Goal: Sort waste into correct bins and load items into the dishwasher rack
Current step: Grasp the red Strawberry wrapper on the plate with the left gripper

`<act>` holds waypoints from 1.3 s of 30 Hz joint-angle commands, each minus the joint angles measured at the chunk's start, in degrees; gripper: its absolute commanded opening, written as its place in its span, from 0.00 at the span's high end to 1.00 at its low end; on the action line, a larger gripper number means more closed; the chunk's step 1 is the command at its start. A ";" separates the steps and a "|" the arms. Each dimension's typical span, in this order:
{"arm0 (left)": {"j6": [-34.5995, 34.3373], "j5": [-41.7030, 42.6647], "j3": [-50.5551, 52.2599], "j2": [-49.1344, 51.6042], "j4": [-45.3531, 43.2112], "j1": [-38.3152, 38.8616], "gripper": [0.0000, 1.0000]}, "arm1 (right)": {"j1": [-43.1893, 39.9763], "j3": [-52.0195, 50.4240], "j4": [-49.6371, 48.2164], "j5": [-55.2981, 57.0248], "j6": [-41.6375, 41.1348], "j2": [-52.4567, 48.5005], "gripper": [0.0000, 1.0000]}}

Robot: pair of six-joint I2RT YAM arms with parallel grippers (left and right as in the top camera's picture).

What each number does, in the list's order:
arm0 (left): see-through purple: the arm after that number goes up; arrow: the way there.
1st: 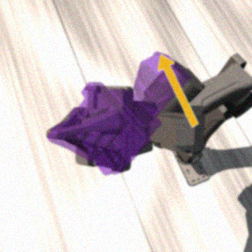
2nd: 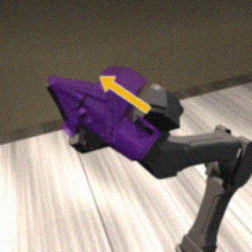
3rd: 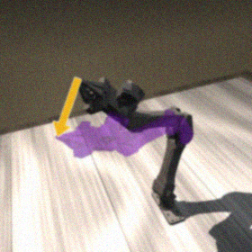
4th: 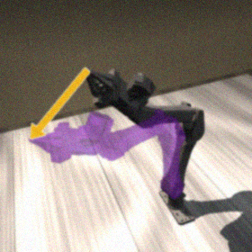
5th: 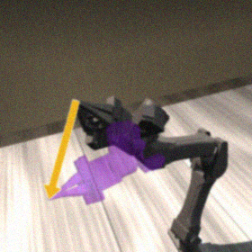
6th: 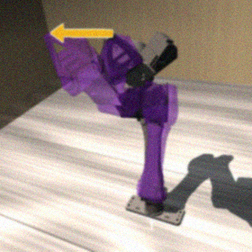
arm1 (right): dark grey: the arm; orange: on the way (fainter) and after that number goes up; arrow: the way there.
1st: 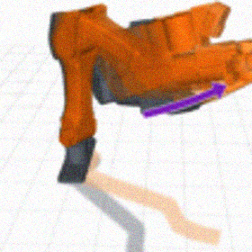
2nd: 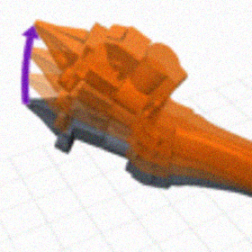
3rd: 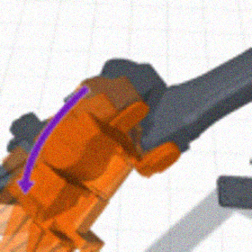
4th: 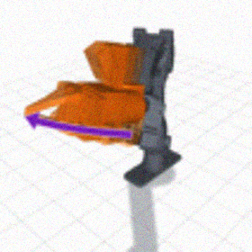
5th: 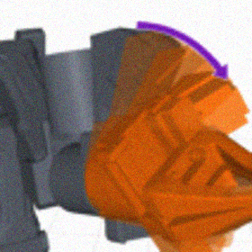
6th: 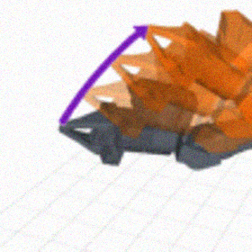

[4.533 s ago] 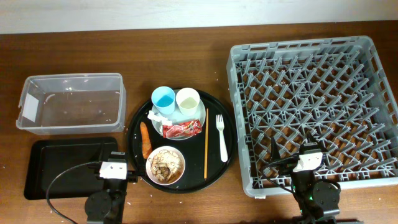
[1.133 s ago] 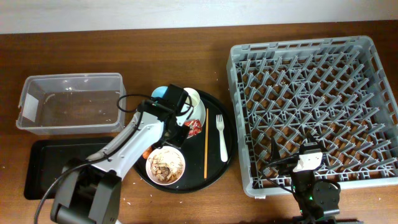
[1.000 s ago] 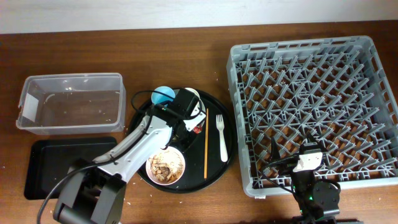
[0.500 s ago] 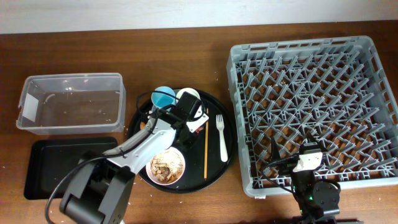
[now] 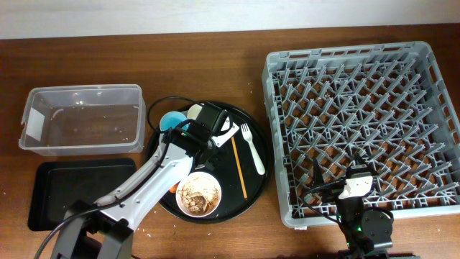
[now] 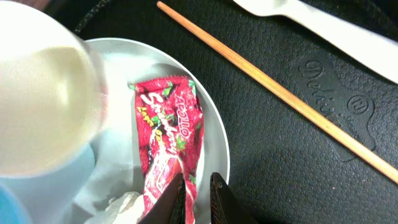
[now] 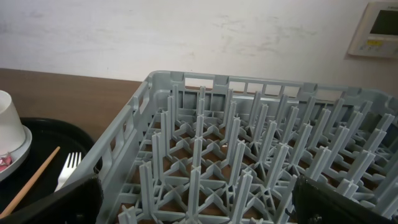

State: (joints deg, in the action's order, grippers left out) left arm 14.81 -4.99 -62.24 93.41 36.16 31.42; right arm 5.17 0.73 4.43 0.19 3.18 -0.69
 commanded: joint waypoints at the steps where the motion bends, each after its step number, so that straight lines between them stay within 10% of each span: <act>1: -1.66 -0.42 -0.26 -0.52 -0.09 -0.35 0.84 | -0.37 -0.42 0.20 0.66 -0.22 0.28 0.01; 5: -1.64 -1.51 -0.26 4.57 -1.16 -0.57 0.67 | -0.37 -0.42 0.20 0.66 -0.20 0.28 0.01; 10: -3.96 -10.05 -0.26 10.49 -1.18 -1.95 0.67 | -0.37 -0.42 0.20 0.66 -0.22 0.28 0.01; 27: -4.85 -1.29 -0.11 10.75 -1.01 -4.81 0.56 | -0.37 -0.42 0.20 0.66 -0.20 0.28 0.01; 32: -4.87 2.34 0.55 10.80 -1.16 -4.81 0.79 | -0.37 -0.42 0.20 0.66 -0.20 0.28 0.01; 33: -4.87 2.71 0.55 10.80 -1.11 -4.81 0.98 | -0.37 -0.42 0.20 0.68 -0.20 0.28 0.01; 39: -4.92 2.67 -2.29 6.60 1.62 -4.81 1.00 | -0.37 -0.42 0.20 0.66 -0.20 0.28 0.01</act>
State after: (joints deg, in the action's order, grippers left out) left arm 9.82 -3.16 -62.26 103.66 37.04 26.76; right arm 5.17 0.73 4.40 0.19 3.20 -0.69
